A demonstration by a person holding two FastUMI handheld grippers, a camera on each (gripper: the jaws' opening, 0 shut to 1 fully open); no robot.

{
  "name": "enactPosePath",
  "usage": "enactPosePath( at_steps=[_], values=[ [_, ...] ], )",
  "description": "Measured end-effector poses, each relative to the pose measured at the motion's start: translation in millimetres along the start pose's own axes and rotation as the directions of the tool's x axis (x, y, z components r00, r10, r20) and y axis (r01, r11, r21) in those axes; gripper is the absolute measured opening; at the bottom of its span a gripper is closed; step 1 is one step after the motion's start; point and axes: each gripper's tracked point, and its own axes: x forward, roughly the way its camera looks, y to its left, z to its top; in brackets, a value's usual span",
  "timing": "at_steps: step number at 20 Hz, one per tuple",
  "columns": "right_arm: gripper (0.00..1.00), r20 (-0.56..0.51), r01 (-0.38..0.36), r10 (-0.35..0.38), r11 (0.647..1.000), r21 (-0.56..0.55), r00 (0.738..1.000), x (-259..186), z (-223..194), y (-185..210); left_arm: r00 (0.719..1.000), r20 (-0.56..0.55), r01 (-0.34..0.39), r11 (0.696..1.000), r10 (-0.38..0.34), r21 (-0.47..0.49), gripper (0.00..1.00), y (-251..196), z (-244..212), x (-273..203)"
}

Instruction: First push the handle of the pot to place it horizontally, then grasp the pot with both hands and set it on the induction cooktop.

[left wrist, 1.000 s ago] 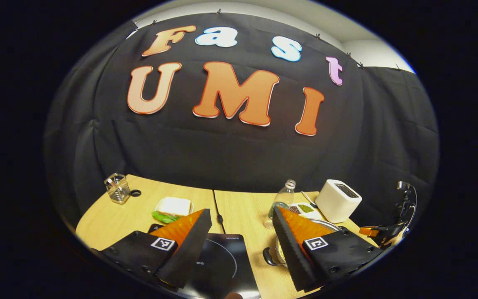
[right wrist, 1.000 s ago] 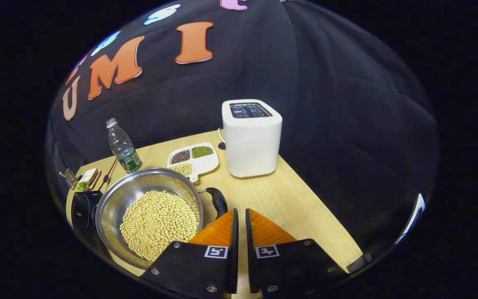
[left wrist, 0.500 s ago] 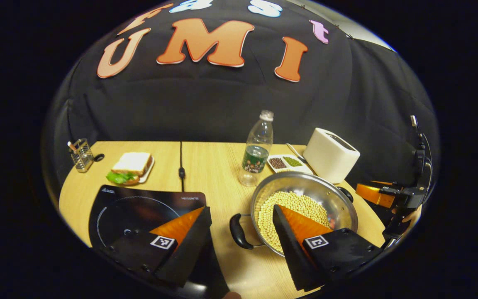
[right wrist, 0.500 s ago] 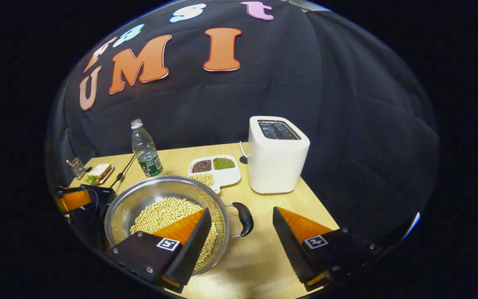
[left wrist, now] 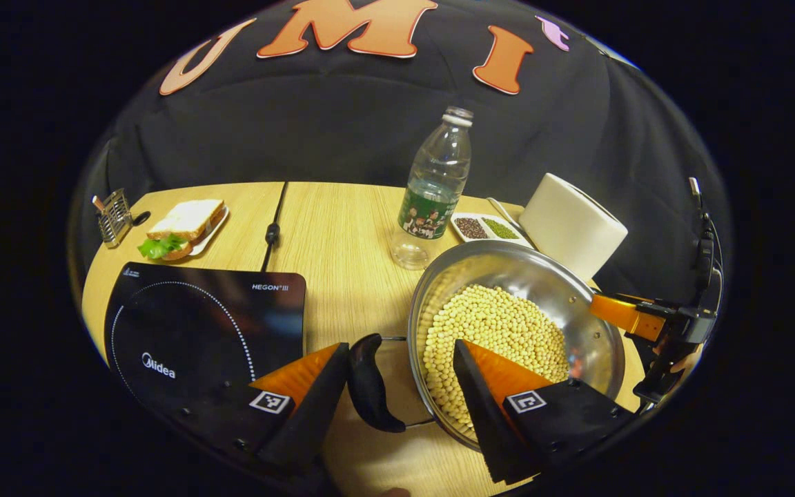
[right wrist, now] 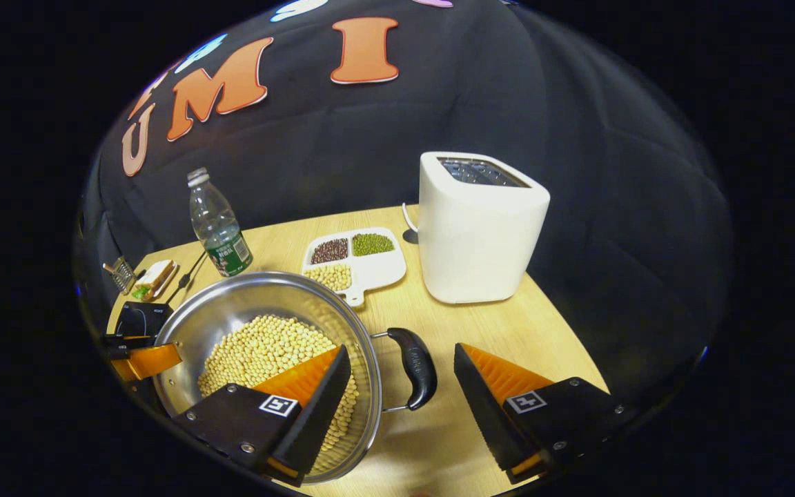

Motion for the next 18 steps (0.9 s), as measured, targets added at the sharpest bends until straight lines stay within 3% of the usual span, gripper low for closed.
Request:
enactPosePath(
  at_steps=[3,4,5,6,7,8,9,12,16,18],
  values=[
    [0.94,-0.030,-0.032,0.032,0.999,0.002,0.999,10.3,-7.2,9.8,1.000,-0.023,0.008,1.000,-0.008,-0.004,0.93,-4.1,-6.1,9.5],
    [0.94,-0.038,-0.041,0.042,0.999,0.009,0.998,12.3,-8.8,13.1,1.000,-0.023,-0.020,1.000,0.020,0.000,0.95,1.4,-6.2,10.7],
    [0.94,-0.047,-0.034,0.034,0.999,0.011,0.998,15.0,-11.4,11.8,0.998,-0.017,-0.063,0.998,0.063,0.005,0.92,12.3,-5.2,13.4],
    [0.92,-0.057,-0.012,0.012,1.000,0.004,0.998,16.8,-14.6,6.5,0.999,-0.012,-0.052,0.999,0.052,-0.011,0.81,11.8,-1.6,13.4],
    [0.87,-0.056,-0.005,0.006,1.000,0.005,0.998,17.7,-15.6,2.3,0.999,-0.005,-0.045,0.999,0.044,-0.006,0.71,10.7,-1.4,16.2],
    [0.68,-0.054,-0.008,0.009,1.000,0.019,0.999,8.8,-13.4,2.9,0.999,-0.003,-0.043,0.999,0.043,-0.005,0.67,9.0,-1.5,13.6],
    [0.70,-0.057,-0.009,0.011,1.000,0.024,0.998,14.8,-17.0,1.7,0.999,0.000,-0.043,0.999,0.043,-0.009,0.69,10.1,-0.4,16.6],
    [0.61,-0.059,0.008,-0.005,0.999,0.042,0.998,7.8,-18.7,3.8,0.998,-0.020,-0.056,0.998,0.055,-0.018,0.60,6.9,-5.4,13.9],
    [0.51,-0.058,0.007,-0.002,0.996,0.088,0.998,-12.1,-24.1,5.2,0.998,0.014,-0.053,0.999,0.053,-0.004,0.60,3.2,3.0,-6.8],
    [0.55,-0.015,0.014,-0.012,0.996,0.087,1.000,-27.8,-10.2,8.4,0.998,0.044,-0.046,0.999,0.045,0.002,0.63,3.2,11.3,-24.2]
  ],
)
